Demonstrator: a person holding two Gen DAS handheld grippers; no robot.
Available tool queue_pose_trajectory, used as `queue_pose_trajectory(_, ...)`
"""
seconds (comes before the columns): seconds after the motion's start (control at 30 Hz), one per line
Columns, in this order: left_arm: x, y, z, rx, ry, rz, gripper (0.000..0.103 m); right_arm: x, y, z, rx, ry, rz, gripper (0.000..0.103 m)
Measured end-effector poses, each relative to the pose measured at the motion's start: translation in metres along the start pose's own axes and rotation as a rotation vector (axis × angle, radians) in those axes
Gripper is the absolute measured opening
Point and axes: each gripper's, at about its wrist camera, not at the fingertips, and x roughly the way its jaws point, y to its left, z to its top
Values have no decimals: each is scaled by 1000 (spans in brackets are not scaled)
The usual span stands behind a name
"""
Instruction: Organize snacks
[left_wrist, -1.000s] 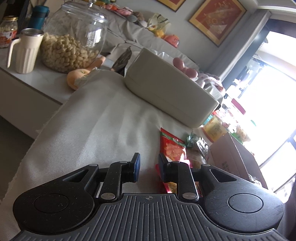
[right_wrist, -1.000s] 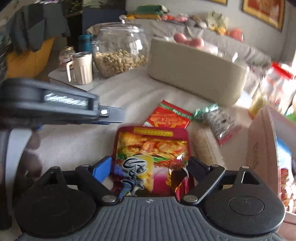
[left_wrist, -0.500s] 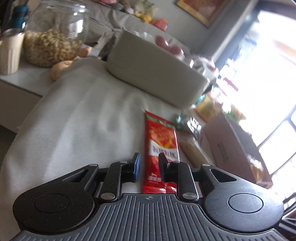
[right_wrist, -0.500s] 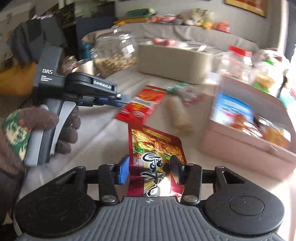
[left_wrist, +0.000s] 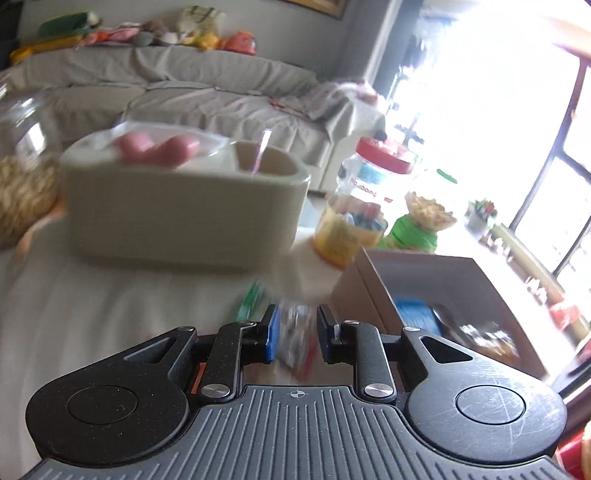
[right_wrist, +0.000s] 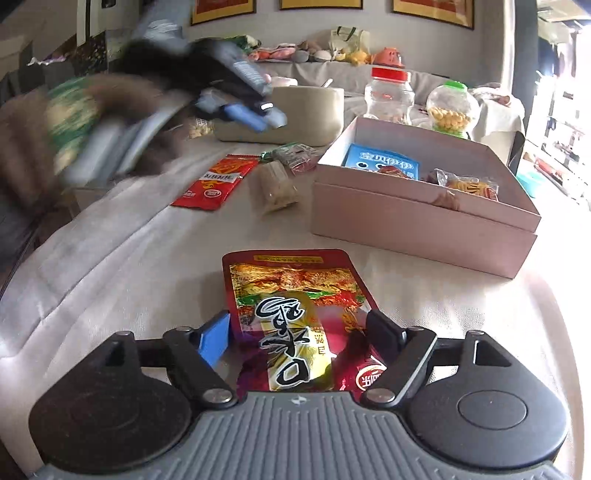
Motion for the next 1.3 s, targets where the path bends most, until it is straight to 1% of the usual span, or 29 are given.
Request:
queue_pose_trajectory(0.07,28,-8,13,53,20,47,25,1,-4,-1,31,-6,16,80)
queue_pose_trajectory(0.13,51,-12,17,103,42,92,25,1,-8,-2,60,-5,24,83)
queue_pose_trajectory(0.2,68,-14,18,145,82,106,25,1,-11,-3,80,-9,33,84)
queue_pose_trajectory(0.27,72,-10,14,151,114,99,26,0,-14,-4,95,-12,42,85)
queue_pose_trajectory(0.33,61,-4,6,142,126,58,25,1,-15,-4,107,-11,47,86)
queue_pose_trajectory(0.43,33,3,-12,121,156,-29,25,2,-17,-3,119,-9,52,87)
queue_pose_trajectory(0.53,5,1,-33,150,182,-80,25,4,-18,-2,111,-4,45,87)
queue_pose_trajectory(0.63,-19,-5,-54,183,218,-153,26,8,-14,0,94,4,30,88)
queue_pose_trajectory(0.7,-34,-5,-64,188,223,-172,27,8,-12,1,82,8,20,88)
queue_pose_trajectory(0.73,-43,-5,-67,178,208,-166,27,9,-11,1,77,9,14,88)
queue_pose_trajectory(0.77,-53,-2,-69,153,172,-142,28,9,-11,1,74,10,10,88)
queue_pose_trajectory(0.8,-66,3,-71,124,127,-97,29,9,-11,1,72,11,8,88)
queue_pose_trajectory(0.83,-76,8,-72,105,85,-44,27,9,-11,0,71,11,7,88)
queue_pose_trajectory(0.87,-82,12,-72,91,53,4,26,10,-11,0,71,12,7,89)
queue_pose_trajectory(0.9,-86,19,-71,74,38,36,26,10,-11,0,71,12,6,89)
queue_pose_trajectory(0.93,-87,28,-71,54,46,47,26,10,-11,0,71,12,6,89)
queue_pose_trajectory(0.97,-84,37,-71,43,72,41,26,10,-11,0,71,13,6,89)
queue_pose_trajectory(1.03,-76,49,-73,54,126,23,26,10,-10,0,71,13,4,89)
queue_pose_trajectory(1.1,-70,50,-80,133,158,-1,26,10,-10,0,70,15,2,90)
queue_pose_trajectory(1.17,-72,39,-88,263,161,-74,28,11,-9,0,67,16,-2,90)
queue_pose_trajectory(1.2,-75,32,-93,338,167,-93,31,11,-8,0,65,18,-4,90)
queue_pose_trajectory(1.27,-75,15,-102,475,164,-51,29,12,-7,0,60,22,-7,91)
queue_pose_trajectory(1.3,-74,9,-104,519,169,-35,28,12,-7,0,56,24,-9,92)
